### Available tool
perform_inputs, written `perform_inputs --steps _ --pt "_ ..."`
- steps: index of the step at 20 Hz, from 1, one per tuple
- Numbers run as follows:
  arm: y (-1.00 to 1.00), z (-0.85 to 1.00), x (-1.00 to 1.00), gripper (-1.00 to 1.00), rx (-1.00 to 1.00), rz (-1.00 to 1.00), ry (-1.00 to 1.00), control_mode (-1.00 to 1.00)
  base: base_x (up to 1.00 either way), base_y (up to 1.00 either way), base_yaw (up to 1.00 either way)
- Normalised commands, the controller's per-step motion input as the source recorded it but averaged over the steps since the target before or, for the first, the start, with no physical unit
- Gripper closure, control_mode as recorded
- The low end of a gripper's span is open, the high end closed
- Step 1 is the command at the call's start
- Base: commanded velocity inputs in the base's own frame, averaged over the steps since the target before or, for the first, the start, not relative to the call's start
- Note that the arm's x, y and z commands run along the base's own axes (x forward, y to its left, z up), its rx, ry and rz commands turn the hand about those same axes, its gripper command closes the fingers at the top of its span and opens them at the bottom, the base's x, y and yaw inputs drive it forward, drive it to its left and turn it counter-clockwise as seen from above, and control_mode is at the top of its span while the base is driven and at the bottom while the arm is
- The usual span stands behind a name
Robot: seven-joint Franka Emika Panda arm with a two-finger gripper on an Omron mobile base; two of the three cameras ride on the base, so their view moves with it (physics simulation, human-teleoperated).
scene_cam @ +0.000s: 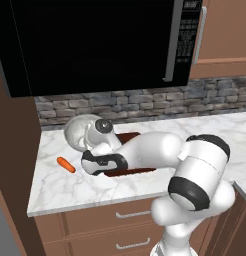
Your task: Place the two vegetables and bowl onto the tray for setting up a vegetable dip station.
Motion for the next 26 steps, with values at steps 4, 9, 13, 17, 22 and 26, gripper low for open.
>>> perform_inputs --steps 4,9,13,17,22,26 --pt "-0.11 0.26 -0.37 1.00 0.00 -0.11 0.09 -1.00 0.00 0.00 0.00" --pt "-0.17 0.24 -0.37 1.00 0.00 -0.11 0.04 -1.00 0.00 0.00 0.00" --pt "-0.21 0.21 -0.35 1.00 0.00 -0.12 0.06 -1.00 0.00 0.00 0.00" --pt "-0.25 0.15 -0.31 1.00 -0.01 -0.13 0.09 -1.00 0.00 0.00 0.00" --pt "-0.28 0.12 -0.20 1.00 0.00 -0.10 0.14 -1.00 0.00 0.00 0.00" --pt "-0.27 0.08 -0.07 1.00 0.00 -0.03 0.12 -1.00 0.00 0.00 0.00"
